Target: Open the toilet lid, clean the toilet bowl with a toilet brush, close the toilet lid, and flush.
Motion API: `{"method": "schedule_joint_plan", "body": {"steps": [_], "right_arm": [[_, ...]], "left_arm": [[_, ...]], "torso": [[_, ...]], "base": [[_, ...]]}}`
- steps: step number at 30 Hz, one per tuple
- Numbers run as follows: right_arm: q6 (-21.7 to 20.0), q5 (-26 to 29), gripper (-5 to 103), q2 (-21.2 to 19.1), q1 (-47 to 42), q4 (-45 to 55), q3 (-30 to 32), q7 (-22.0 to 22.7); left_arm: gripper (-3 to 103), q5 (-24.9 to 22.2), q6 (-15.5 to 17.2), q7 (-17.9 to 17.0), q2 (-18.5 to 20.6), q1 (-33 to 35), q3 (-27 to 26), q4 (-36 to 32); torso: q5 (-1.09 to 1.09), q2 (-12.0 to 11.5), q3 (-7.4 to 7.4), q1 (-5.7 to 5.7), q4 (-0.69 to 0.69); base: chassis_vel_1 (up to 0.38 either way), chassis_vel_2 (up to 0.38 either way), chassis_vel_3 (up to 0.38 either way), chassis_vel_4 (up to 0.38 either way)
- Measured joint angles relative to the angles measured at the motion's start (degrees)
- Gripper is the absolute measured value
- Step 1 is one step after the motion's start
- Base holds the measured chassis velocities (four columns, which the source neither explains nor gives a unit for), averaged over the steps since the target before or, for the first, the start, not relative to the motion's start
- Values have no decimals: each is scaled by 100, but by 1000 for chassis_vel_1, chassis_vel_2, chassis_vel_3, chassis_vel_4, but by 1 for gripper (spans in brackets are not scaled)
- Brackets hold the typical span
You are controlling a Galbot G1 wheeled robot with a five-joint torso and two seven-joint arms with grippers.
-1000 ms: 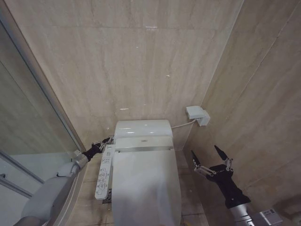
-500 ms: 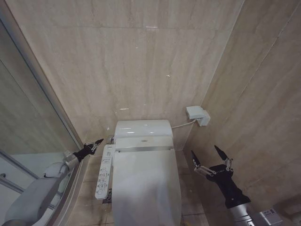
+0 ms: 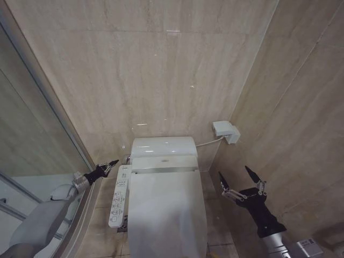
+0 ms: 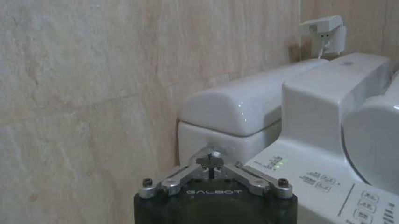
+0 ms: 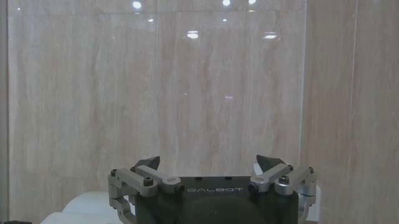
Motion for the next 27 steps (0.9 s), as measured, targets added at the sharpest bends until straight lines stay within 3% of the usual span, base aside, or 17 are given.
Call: {"method": "schedule_joint_plan", "body": {"steps": [27], "right_arm": [[0, 0, 100, 0, 0, 0, 0, 0]], "left_arm": [[0, 250, -192, 306, -433, -467, 110, 829]], "torso": [[1, 0, 0, 0, 2]], "base": [[0, 0, 0, 0]]}}
